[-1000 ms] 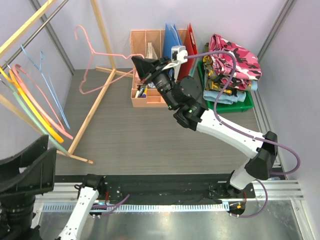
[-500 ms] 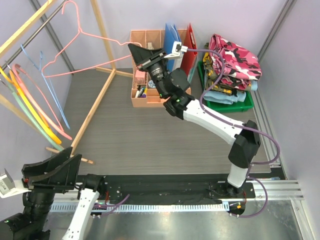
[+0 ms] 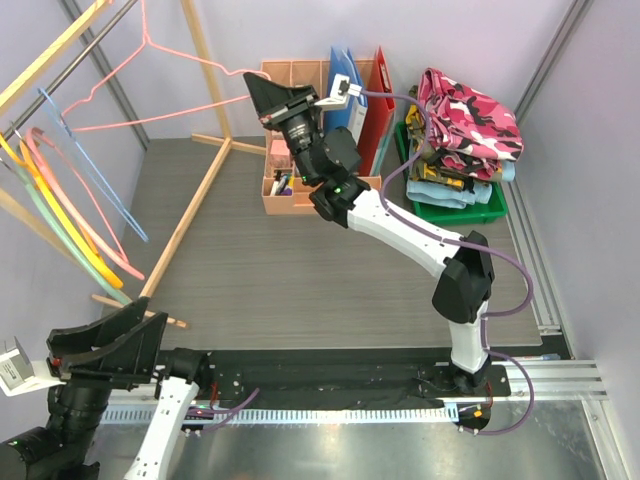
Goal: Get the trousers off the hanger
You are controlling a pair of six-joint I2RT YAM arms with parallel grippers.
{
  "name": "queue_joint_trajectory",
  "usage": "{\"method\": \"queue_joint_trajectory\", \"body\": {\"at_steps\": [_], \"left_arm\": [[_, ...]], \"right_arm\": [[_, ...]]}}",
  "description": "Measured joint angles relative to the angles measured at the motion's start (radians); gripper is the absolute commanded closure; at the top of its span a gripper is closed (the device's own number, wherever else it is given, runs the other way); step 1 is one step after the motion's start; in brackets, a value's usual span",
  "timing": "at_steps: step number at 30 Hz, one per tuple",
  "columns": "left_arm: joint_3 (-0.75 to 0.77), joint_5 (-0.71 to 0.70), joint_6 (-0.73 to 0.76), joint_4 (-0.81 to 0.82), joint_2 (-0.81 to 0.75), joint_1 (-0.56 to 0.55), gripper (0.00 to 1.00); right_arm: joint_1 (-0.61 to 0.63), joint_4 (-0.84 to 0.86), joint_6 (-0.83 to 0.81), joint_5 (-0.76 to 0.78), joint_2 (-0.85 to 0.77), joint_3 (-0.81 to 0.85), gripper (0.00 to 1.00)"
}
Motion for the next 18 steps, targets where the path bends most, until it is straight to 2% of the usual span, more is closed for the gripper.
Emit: {"method": "queue_joint_trajectory", "body": {"at_steps": [7,18], "left_arm": [[0.005,0.003,0.02,-0.009,0.001,0.0,0.33],[0.016,0.016,0.046,-0.018,0.015,-0.001,0.33]], "right_arm": [[-0.006,-0.006,0.011,0.007,0.056,0.096,0.99],[-0.021,0.0,0.03,0.034,0.079,0.059,0.99]]}}
